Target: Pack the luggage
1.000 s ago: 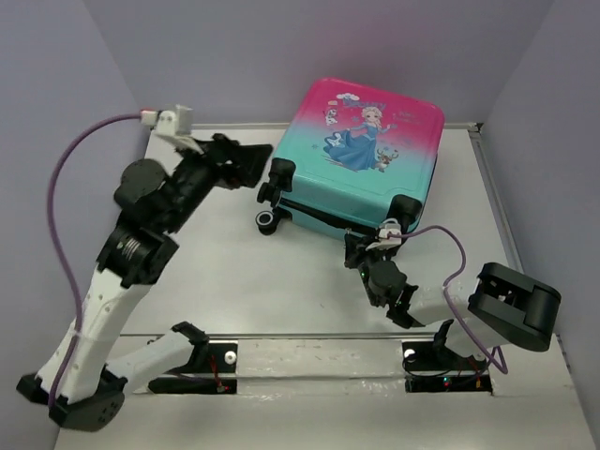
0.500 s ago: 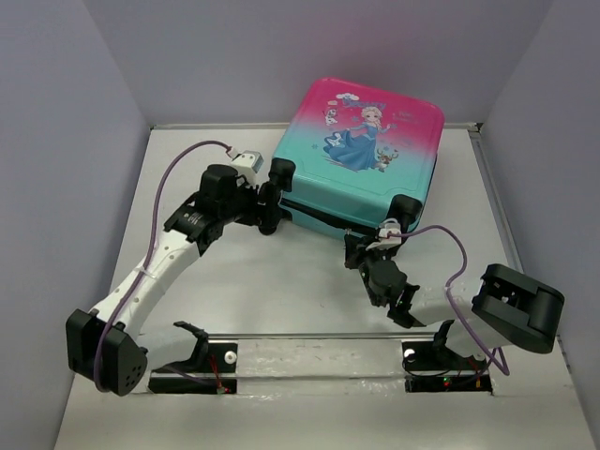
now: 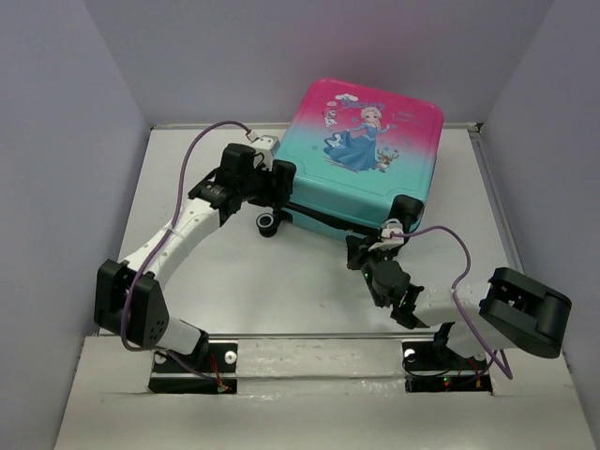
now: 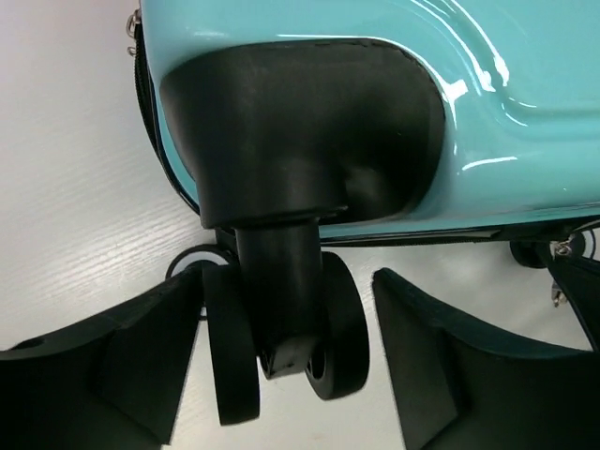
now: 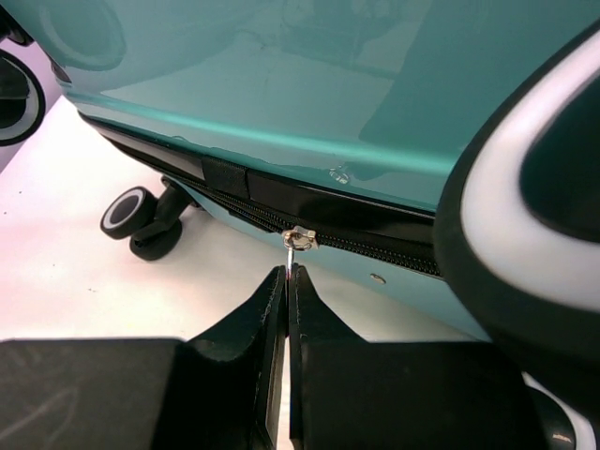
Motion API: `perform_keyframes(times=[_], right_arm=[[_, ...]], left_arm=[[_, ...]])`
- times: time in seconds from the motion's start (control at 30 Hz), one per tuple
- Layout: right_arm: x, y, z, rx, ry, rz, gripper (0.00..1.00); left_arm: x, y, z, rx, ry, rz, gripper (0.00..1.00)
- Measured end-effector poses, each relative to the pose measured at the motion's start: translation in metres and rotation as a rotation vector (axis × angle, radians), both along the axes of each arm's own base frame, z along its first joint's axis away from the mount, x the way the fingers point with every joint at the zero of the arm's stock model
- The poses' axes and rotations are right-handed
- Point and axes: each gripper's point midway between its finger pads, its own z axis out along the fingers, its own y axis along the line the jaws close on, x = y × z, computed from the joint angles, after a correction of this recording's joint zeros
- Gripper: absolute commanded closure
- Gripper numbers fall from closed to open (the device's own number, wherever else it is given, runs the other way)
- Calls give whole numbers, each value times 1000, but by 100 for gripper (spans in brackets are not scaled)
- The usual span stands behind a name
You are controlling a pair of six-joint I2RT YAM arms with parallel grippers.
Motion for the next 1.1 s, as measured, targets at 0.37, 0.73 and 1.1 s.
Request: perform_keyframes(times=[0.37,0.73,1.1], right_arm=[[17,-8,-1,-18,29,46,93],[37,148,7,-125,127,479,93],[3,205,11,-69,23,668,93]], left_arm=[[7,-10,-3,-87,-6,36,94],[-45,9,-1,-335,-34,121,94],[-83,22,9,-448,35,177,94]])
